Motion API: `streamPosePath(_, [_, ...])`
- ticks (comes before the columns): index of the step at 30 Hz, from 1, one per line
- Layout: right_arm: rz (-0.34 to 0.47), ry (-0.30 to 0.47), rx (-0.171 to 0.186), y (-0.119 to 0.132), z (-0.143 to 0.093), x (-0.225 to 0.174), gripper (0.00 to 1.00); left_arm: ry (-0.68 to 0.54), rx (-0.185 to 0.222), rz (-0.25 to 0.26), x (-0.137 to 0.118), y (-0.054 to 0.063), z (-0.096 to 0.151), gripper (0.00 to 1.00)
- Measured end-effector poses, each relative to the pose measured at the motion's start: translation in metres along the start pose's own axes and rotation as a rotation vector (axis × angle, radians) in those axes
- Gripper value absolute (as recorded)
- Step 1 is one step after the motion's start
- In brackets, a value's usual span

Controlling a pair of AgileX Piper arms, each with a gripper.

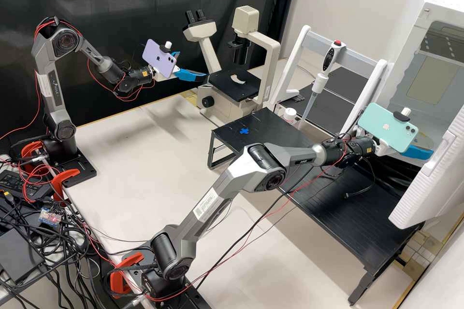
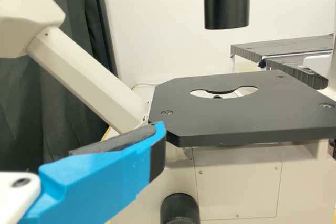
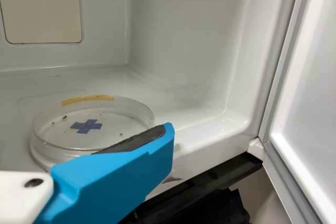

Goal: Move the petri dish to the microscope

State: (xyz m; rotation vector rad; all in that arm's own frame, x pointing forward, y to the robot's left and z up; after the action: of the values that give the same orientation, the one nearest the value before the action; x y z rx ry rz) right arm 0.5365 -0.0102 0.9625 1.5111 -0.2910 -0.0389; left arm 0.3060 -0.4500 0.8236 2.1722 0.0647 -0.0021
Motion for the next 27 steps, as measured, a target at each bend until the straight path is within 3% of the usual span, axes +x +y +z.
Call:
streamPosePath(19, [0.018,-0.036,-0.036,0.009,0.000,0.007,1.00,0.000,0.000,0.000,0.000,0.000,0.000,1.00])
streamPosePath(27, [0.020,-0.039,-0.010,0.006,0.003,0.015,1.00,0.000,0.000,0.000,0.000,0.000,0.000,1.00])
